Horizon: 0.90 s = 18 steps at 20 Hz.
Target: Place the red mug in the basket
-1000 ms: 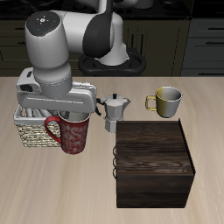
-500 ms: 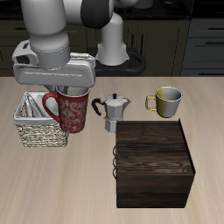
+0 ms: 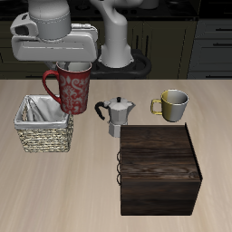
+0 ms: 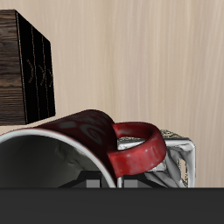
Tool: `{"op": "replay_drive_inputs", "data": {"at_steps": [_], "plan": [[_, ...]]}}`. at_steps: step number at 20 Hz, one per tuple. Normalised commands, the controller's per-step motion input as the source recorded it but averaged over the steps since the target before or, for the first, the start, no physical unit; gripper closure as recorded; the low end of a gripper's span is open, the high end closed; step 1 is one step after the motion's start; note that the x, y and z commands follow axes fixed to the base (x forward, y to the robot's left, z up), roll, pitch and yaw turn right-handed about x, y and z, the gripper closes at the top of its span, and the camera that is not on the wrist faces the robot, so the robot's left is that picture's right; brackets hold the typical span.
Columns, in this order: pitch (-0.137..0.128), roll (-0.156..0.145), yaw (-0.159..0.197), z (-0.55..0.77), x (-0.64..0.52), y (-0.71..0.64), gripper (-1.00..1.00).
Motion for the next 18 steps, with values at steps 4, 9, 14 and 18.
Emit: {"op": "replay_drive_inputs", "data": {"at_steps": [4, 9, 14, 18], "plan": [[-0.029, 0.004, 0.053, 0.15, -0.27, 0.01, 1.00], [-0.013, -0.015, 0.007, 0.04, -0.26, -0.12, 1.00], [0.005, -0.024, 0.007, -0.08, -0.21, -0.18, 1.00], [-0.023, -0.016, 0.013, -0.06, -0.35, -0.19, 1.00]]}}
